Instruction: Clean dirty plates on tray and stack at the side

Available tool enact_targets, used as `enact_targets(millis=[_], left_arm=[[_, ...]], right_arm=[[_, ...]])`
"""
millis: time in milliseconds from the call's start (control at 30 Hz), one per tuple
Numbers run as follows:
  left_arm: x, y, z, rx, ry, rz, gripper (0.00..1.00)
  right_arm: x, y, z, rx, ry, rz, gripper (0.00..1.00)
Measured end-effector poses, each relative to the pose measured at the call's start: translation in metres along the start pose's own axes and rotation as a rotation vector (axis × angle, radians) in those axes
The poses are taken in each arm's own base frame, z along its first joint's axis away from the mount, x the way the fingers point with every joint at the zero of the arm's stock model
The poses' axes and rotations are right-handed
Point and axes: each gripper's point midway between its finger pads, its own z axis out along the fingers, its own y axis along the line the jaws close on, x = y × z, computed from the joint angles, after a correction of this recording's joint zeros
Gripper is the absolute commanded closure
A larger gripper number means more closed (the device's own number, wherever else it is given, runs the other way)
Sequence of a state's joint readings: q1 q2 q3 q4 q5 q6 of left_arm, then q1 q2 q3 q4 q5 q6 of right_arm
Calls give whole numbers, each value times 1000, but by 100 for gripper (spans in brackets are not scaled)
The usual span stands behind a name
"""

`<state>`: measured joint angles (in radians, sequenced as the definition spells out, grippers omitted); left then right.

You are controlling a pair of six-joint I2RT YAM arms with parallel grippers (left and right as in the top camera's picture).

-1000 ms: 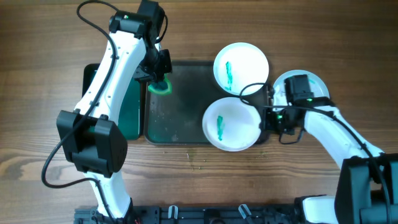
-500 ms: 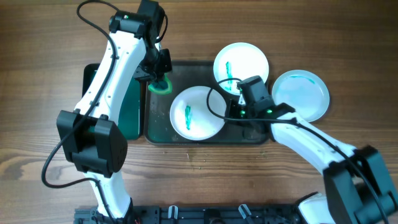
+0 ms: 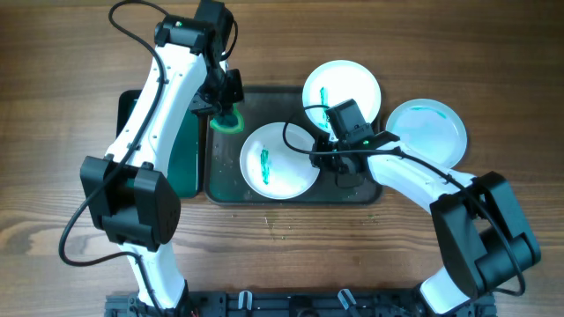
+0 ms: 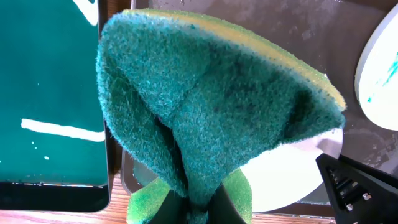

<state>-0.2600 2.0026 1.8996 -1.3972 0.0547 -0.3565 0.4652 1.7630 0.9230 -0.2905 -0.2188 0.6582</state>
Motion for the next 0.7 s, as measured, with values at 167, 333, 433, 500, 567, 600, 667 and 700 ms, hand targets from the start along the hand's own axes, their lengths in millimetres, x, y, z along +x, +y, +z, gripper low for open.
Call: enact_targets(millis=[167,333,433,500,567,600,667,700], left_arm=[[3,-5,0,25,12,3,96],[9,-19,11,43,20,24,96],[20,-27,29,39,43,41,96],[30,-32,46,31,63,62,96],[40,-37,62,26,78,84,96],[44,-38,67,25,82,92,96],[54,-41,82,18,97,113,96],[61,-42,90,13,108,121,96]], right_arm=[[2,-4,8,8,13,3,96],[2,-2,9,-1,14,2,96],[2,-2,10,-1,14,2,96],[2,-2,10,-1,15,2,96],[2,-1,10,-3,16,2,96],[2,-1,10,-4,16,2,96],[2,-1,10,-4,16,2,96],[2,-1,10,-4,16,2,96]])
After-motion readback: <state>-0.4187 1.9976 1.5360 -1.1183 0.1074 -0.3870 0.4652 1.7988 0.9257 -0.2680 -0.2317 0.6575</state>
